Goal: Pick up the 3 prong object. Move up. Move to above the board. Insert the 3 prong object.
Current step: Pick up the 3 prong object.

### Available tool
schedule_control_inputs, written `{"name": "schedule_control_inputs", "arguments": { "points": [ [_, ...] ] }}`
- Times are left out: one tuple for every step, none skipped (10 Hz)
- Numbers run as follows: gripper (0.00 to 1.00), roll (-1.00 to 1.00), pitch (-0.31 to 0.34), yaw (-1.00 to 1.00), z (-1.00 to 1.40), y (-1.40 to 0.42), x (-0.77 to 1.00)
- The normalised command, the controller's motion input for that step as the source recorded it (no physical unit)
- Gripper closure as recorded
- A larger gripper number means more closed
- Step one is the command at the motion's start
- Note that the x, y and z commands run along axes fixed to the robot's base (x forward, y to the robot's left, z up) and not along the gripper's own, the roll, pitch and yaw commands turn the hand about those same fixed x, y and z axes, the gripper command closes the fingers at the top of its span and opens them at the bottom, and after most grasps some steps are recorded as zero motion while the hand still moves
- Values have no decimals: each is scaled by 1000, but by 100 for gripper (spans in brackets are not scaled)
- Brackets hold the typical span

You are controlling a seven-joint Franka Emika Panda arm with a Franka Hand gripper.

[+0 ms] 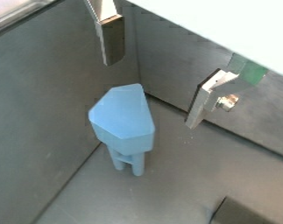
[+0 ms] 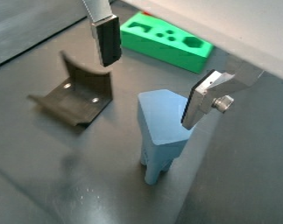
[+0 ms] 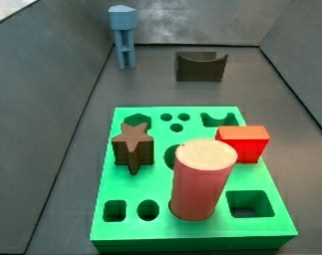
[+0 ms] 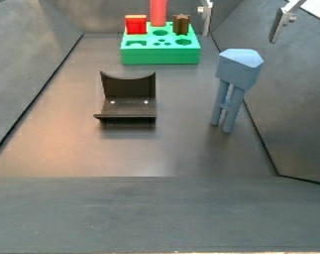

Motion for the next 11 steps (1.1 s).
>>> {"name": "schedule_control_inputs", "arguments": {
  "points": [
    [0, -57, -153, -923, 0, 0, -6],
    [0, -69, -171, -926, 0, 0, 0],
    [0, -90, -194, -954, 0, 0, 0],
    [0, -93, -191, -951, 0, 0, 0],
    [0, -64, -186, -940, -3, 0, 0],
    [0, -73, -201, -960, -89, 0, 0],
    [0, 0, -90, -549, -57, 0, -23],
    [0, 0, -24, -200, 0, 0, -11],
    [0, 0, -1, 0, -17, 0, 0],
    [0, 11, -21, -129, -257, -54, 0],
    [0, 3, -36, -197, -286, -14, 0]
  ]
}}
